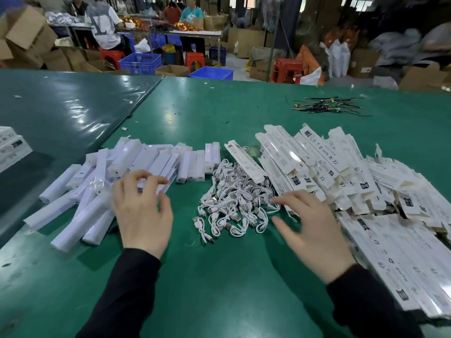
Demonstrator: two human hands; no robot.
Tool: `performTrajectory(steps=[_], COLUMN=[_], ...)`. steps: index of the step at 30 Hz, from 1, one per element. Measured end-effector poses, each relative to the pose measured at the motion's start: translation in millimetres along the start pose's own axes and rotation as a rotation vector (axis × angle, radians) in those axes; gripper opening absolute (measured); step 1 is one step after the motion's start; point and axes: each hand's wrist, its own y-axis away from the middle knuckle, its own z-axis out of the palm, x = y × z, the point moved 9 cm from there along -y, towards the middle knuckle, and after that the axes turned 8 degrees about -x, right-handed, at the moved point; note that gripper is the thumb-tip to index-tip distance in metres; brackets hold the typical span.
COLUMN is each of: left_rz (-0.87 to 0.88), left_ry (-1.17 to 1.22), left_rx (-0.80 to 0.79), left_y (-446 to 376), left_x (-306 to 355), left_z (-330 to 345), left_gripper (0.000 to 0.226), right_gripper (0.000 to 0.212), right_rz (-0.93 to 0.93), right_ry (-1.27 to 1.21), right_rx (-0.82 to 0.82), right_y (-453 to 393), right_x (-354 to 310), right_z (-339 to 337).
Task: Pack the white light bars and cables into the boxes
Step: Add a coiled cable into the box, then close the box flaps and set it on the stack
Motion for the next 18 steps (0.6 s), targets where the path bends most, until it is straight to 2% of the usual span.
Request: performTrajectory(steps=[2,7,10,12,14,16,18], left_rz=[-0.073,-0.191,-0.176,-0.137,-0.102,-0.082,-0.057], left_ry=[-0.117,-0.232,-0.211,-0.171,-0.137,-0.101,-0.068], left_rx=[-0.008,-0.216,-0.175,-0.13,-0.109,-0.104,-0.094], left_y=[-2,-6,-6,-4,-2,1,2], left_x=[-14,-33,-30,-23,-16,-12,-8], left_z=[0,22,20,17,17,17,16], left_gripper=[0.023,0.033,0.033,0.031,0.028,0.027,0.026], right_gripper=[0.026,0.038,0.059,0.065,0.052,0.033,0.024], right_rz=[0.008,0.183,0.288,0.378,0.365,0.285,0.257], right_ry=[0.022,0.205,0.37,0.414,0.411,0.375,0.316], right_rx=[0.029,0.087,0.122,0.082,0.106,0.213,0.286], right_y=[-19,-30,-21,-18,-20,-19,-17], right_x=[-1,25,45,59,62,55,51], right_z=[12,22,9,4,-2,-10,-17])
